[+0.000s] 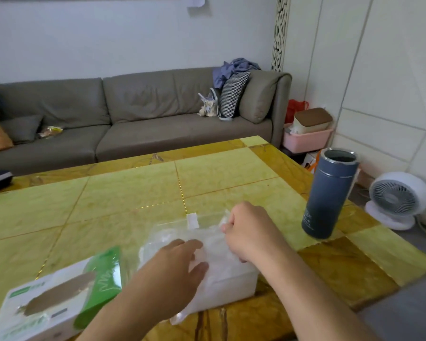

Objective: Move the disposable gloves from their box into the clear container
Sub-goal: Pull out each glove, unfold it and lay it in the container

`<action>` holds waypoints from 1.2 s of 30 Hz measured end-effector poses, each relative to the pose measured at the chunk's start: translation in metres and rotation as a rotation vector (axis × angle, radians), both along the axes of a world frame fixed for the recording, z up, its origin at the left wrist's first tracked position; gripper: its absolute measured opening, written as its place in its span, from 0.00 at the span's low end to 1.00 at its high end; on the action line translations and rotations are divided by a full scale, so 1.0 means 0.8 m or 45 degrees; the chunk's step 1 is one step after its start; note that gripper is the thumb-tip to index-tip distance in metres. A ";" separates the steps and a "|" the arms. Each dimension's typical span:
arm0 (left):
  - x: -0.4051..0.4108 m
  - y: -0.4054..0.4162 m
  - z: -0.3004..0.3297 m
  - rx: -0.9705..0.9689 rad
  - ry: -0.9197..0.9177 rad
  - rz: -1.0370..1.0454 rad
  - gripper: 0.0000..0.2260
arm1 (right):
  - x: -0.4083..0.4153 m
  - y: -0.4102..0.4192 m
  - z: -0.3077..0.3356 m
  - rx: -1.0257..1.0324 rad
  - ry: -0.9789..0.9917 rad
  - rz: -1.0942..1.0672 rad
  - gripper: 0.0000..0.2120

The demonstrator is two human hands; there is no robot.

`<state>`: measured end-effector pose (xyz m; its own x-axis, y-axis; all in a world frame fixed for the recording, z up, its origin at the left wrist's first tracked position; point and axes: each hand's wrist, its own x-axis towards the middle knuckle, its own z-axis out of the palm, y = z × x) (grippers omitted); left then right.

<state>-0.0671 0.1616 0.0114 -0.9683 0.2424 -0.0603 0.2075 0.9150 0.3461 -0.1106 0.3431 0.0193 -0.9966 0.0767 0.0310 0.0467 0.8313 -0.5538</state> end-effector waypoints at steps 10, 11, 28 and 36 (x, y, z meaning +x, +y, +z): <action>-0.021 0.015 0.026 -0.292 -0.212 -0.013 0.32 | 0.011 0.005 0.005 0.236 0.022 -0.108 0.11; -0.023 0.017 0.026 -0.298 -0.218 -0.011 0.30 | 0.013 0.005 0.006 0.234 0.020 -0.110 0.10; -0.038 0.023 0.002 -0.322 -0.153 -0.112 0.22 | 0.034 -0.022 0.026 0.354 -0.164 0.445 0.11; -0.024 0.003 0.003 -0.166 -0.150 -0.058 0.33 | 0.034 -0.023 0.019 0.463 -0.325 0.408 0.24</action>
<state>-0.0859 0.1640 0.0140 -0.9409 0.2686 -0.2060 0.2148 0.9442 0.2498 -0.0838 0.3244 0.0342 -0.9478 -0.2024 -0.2466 -0.1449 0.9617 -0.2326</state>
